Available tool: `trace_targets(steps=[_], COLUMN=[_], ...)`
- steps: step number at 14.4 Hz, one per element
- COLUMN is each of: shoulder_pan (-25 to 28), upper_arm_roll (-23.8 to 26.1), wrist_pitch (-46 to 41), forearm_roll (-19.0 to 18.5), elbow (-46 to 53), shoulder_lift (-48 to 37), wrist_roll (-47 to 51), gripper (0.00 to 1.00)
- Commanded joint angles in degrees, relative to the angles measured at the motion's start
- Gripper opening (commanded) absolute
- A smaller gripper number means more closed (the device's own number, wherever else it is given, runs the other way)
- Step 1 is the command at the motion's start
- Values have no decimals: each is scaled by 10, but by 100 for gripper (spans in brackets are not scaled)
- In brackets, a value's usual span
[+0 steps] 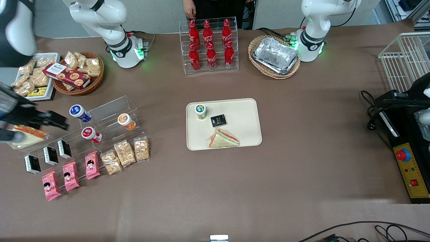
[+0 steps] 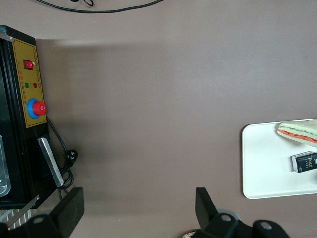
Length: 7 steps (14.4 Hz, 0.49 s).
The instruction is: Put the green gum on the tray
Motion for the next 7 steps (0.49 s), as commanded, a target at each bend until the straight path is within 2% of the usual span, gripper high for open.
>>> trace_targets(steps=[1,5,7], shoulder_pan=[6,9,10], upper_arm_roll=[-20,-25,-25], wrist_pitch=[-43,-38,-29], forearm_roll=[-12,-7,-6], elbow=[-14,-55,-111], shoulder_lift=[-42,-74,-119], wrist_roll=[-34,-30,-28], gripper=[100,100,100])
